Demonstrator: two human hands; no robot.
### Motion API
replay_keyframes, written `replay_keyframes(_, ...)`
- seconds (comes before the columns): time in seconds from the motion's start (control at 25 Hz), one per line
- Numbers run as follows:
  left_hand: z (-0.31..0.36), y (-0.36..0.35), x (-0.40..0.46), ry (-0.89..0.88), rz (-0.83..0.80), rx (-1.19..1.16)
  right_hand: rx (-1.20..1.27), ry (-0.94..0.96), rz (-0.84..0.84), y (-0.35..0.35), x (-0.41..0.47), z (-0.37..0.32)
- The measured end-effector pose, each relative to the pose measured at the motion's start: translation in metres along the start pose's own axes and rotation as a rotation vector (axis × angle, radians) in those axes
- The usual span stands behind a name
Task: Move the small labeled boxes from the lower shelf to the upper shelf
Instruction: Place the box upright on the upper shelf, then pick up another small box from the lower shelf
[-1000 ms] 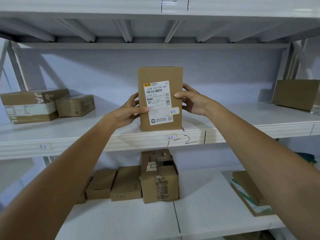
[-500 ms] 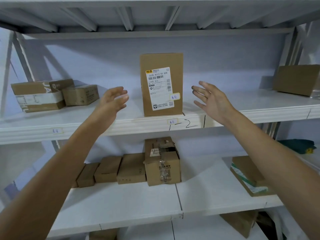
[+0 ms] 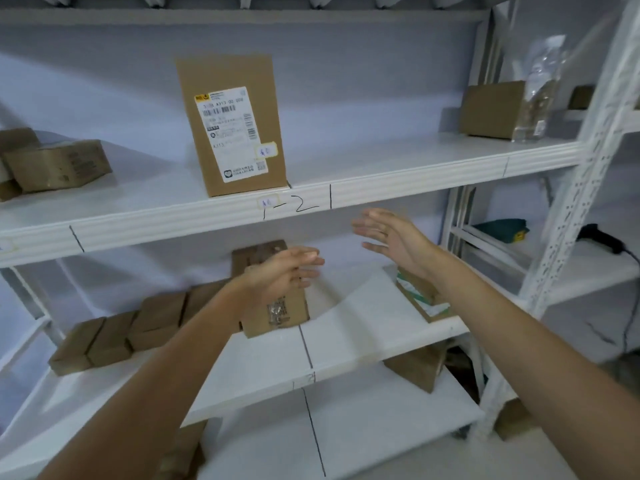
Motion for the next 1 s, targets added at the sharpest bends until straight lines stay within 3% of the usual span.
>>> replay_keyframes(0.32,-0.054,-0.125,0.114,0.141,-0.085,-0.050,-0.154,-0.163,0.231,0.163,-0.046,0.021)
replay_keyframes(0.52,-0.087,-0.194,0.174,0.178,0.056,-0.083,-0.273,-0.221,0.378,0.260,-0.058,0.026)
replay_keyframes(0.8,-0.143,-0.235,0.259,0.327,0.140,-0.059,-0.373,-0.346,0.413,0.330,-0.028,0.087)
replay_keyframes(1.0,-0.177,-0.227,0.335,0.413,0.214,-0.133,-0.503,-0.404,0.437,0.366,0.034,0.124)
Point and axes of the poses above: each hand's wrist, its own x-axis towards the middle knuckle, its own y-axis out of the back of the hand, z = x × y, the point moved 4 cm from there along x, towards the middle knuckle, and after that the axes turned 3 degrees about y, right-handed, at the moved point
